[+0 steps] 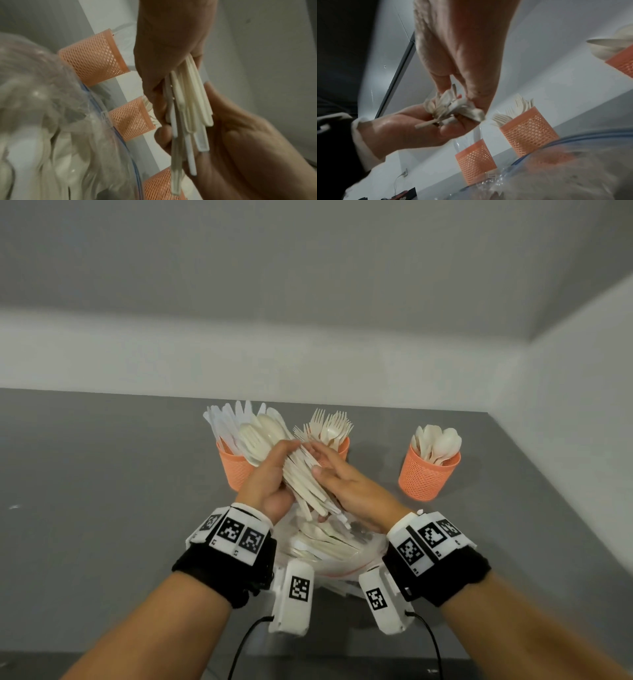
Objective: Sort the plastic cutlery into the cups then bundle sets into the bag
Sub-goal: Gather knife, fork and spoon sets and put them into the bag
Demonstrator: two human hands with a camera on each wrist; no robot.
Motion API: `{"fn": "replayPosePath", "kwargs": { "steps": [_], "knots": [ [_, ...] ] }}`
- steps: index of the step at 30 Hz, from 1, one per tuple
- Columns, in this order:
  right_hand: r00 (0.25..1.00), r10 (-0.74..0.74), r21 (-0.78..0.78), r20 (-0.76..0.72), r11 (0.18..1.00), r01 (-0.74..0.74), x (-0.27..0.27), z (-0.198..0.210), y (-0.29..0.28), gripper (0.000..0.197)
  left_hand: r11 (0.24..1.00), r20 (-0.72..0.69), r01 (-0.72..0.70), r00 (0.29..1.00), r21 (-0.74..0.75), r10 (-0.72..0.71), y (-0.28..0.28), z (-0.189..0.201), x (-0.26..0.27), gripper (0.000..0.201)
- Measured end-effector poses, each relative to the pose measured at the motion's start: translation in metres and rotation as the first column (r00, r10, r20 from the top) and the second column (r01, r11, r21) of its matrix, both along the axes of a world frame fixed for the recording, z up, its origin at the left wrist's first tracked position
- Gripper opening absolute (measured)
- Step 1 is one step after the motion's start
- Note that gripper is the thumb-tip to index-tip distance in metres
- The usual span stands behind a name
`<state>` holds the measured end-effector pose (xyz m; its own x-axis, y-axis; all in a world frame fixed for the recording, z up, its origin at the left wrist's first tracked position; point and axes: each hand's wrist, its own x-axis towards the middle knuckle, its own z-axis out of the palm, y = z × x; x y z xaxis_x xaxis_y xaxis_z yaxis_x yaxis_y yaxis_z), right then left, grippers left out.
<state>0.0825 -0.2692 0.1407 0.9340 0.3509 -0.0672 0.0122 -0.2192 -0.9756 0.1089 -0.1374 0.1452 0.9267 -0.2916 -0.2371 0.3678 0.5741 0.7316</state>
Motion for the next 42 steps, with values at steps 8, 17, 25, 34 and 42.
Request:
{"fn": "replayPosePath", "kwargs": {
  "steps": [8, 17, 25, 34, 42],
  "knots": [
    [0.998, -0.045, 0.088, -0.037, 0.995, 0.048, 0.002, 0.006, -0.002, 0.019, 0.989, 0.0, -0.077, 0.997, -0.123, 0.078, 0.015, -0.003, 0.01, 0.019],
    [0.989, -0.141, -0.081, -0.048, 0.987, 0.137, 0.01, 0.0, -0.005, 0.024, 0.981, -0.071, -0.173, 0.984, -0.092, 0.167, 0.018, -0.009, 0.008, 0.011],
    [0.954, -0.113, -0.253, 0.278, 0.949, 0.187, 0.008, 0.001, 0.013, 0.014, 0.997, 0.0, -0.065, 0.998, -0.045, 0.065, 0.011, -0.012, 0.002, 0.02],
    [0.972, -0.099, -0.307, 0.213, 0.938, 0.163, 0.014, -0.005, 0.016, 0.031, 0.993, -0.039, -0.041, 0.999, -0.114, 0.036, 0.019, -0.013, 0.003, 0.018],
    [0.987, -0.085, -0.075, -0.139, 0.994, 0.075, 0.005, -0.006, 0.014, 0.034, 0.967, -0.082, -0.18, 0.982, -0.178, 0.168, 0.022, -0.01, 0.006, 0.014]
  ]
}}
